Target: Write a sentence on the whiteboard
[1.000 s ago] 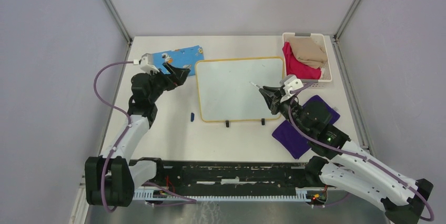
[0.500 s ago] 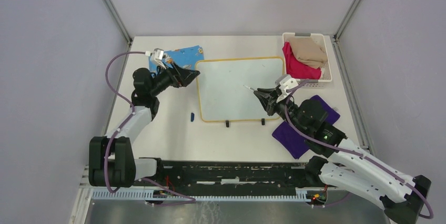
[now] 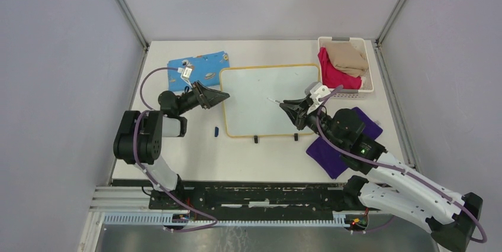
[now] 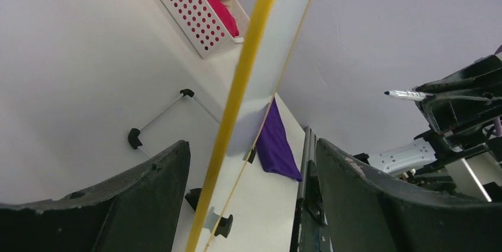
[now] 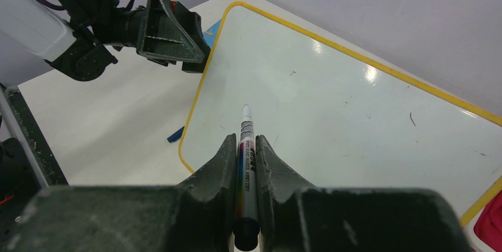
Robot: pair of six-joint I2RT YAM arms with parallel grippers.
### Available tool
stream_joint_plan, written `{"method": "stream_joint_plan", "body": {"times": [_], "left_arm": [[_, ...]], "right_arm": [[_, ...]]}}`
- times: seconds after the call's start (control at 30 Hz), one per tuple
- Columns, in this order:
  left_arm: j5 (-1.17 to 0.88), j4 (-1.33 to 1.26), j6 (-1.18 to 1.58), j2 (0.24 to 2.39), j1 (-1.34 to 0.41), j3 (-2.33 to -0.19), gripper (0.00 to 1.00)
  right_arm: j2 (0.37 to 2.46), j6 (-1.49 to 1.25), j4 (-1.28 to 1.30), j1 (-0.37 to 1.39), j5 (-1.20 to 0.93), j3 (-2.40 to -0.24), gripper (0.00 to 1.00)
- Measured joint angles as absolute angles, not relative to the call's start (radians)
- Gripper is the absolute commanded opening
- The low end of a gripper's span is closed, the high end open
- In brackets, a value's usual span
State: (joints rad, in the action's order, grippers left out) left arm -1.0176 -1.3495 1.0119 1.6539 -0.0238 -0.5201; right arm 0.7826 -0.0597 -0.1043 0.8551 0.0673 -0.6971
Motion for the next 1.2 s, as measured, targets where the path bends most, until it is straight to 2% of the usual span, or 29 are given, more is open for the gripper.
{"method": "stream_joint_plan", "body": {"times": [0.27, 0.8, 1.2], "left_arm": [[-1.066, -1.495, 1.143, 1.779, -0.01, -0.532, 0.76], [-1.106, -1.514, 1.149, 1.855, -0.067, -0.547, 0.6], [-1.108, -1.514, 1.148, 1.892, -0.081, -0.547, 0.42]], "right_arm": [[0.813, -0.07, -0.119, 0.855, 0.056, -0.713, 0.0], [0.954, -0.116, -0.169, 0.888, 0.063, -0.757, 0.0], [1.034, -0.115, -0.185, 0.944, 0.117, -0.798, 0.0]]}}
